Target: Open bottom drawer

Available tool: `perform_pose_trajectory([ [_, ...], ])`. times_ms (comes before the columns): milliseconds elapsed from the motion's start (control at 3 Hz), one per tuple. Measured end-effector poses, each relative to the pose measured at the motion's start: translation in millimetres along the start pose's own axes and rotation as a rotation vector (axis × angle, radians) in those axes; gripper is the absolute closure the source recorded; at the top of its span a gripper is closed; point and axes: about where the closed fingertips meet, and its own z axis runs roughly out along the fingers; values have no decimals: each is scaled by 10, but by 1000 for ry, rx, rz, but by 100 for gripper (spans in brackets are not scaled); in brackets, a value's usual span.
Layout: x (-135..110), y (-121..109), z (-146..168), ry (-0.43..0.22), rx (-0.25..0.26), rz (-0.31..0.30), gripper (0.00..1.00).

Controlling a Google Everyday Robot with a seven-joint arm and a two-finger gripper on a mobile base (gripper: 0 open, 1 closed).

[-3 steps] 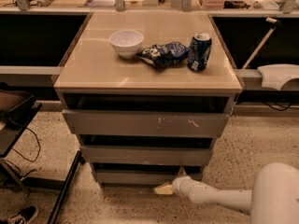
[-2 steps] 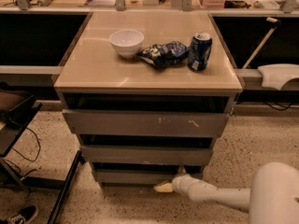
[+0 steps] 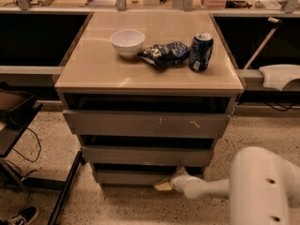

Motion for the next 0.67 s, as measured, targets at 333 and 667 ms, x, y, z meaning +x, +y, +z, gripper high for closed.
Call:
perform_pose_trajectory([
  [333,-56,-60,164,32,53,-51,0],
  [667,-40,-47,168,29,48,-45,0],
])
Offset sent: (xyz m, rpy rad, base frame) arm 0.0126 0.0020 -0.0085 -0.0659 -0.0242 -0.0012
